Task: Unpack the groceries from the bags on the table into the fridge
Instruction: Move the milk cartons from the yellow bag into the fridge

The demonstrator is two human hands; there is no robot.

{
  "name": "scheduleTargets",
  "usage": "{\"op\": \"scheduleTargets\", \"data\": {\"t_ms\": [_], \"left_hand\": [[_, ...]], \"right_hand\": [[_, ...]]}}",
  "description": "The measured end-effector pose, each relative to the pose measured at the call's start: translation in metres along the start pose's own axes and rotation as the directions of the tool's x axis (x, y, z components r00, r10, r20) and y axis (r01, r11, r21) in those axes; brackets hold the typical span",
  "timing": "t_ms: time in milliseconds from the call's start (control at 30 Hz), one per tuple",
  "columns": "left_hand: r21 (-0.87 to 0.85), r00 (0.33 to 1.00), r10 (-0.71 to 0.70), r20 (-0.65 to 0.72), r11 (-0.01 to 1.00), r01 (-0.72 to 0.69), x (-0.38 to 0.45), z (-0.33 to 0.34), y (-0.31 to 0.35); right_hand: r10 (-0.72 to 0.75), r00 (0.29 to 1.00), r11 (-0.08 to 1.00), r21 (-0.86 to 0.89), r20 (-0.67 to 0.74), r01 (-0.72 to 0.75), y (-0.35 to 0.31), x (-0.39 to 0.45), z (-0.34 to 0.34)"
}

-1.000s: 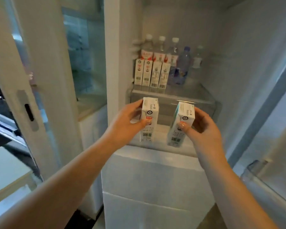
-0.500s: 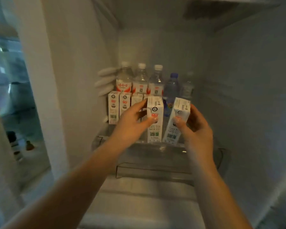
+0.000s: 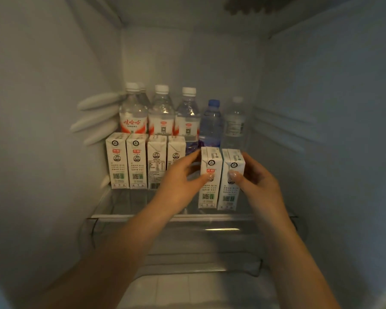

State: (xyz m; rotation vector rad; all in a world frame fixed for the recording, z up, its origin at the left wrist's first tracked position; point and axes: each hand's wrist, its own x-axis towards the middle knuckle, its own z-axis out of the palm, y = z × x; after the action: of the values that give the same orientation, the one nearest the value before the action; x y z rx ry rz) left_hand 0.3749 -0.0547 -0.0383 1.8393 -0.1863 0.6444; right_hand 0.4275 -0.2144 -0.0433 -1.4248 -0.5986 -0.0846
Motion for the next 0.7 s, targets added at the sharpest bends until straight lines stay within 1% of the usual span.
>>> {"op": "scheduleTargets", "data": {"t_ms": [100,167,267,367,433,467,533,567,600,633,700], "left_hand": [[0.03,1.0,0.013,-0.01,0.999,-0.013,0.003,0.001,-0.004],[0.082,0.999,0.048,-0.022,0.996,-0.046,0.002,0.002,-0.006],[0.208,0.996,0.088,-0.01,0.975,-0.084,0.003,0.003,-0.01],[0.378,0.993,0.107,0.053,0.918,-0.12,0.003,0.0,-0.014],[0.536,0.986,0.138,0.095,0.828,-0.167,0.001,-0.003,-0.014],[0.623,0.979,0.176,0.103,0.756,-0.202,-0.001,-0.006,-0.014],[0.777,0.952,0.283,0.117,0.57,-0.265,-0.004,-0.011,-0.015],[0.83,0.942,0.311,0.126,0.487,-0.272,-0.006,-0.013,-0.015],[0.866,0.94,0.317,0.129,0.425,-0.262,-0.007,-0.013,-0.016],[0.89,0.942,0.311,0.127,0.384,-0.247,-0.008,-0.014,-0.016],[0.911,0.946,0.304,0.112,0.349,-0.22,-0.007,-0.014,-0.016]], "right_hand": [[0.006,1.0,1.0,-0.026,0.008,-0.005,0.003,0.005,-0.003],[0.013,1.0,0.999,-0.051,0.018,-0.012,0.004,0.005,-0.004],[0.009,0.999,0.995,-0.099,0.05,-0.004,0.004,0.005,-0.006],[-0.002,0.993,0.97,-0.243,0.117,0.031,0.004,0.003,-0.009],[0.012,0.985,0.945,-0.324,0.173,0.045,0.002,0.003,-0.011],[0.022,0.979,0.935,-0.351,0.204,0.052,0.001,0.002,-0.011],[0.027,0.969,0.913,-0.4,0.245,0.075,0.0,0.001,-0.011],[0.018,0.969,0.901,-0.424,0.248,0.092,0.0,0.001,-0.01],[0.005,0.97,0.89,-0.444,0.244,0.107,0.001,0.001,-0.009],[-0.007,0.972,0.881,-0.458,0.237,0.118,0.001,0.001,-0.008],[-0.022,0.973,0.876,-0.464,0.229,0.129,0.002,0.002,-0.006]]}}
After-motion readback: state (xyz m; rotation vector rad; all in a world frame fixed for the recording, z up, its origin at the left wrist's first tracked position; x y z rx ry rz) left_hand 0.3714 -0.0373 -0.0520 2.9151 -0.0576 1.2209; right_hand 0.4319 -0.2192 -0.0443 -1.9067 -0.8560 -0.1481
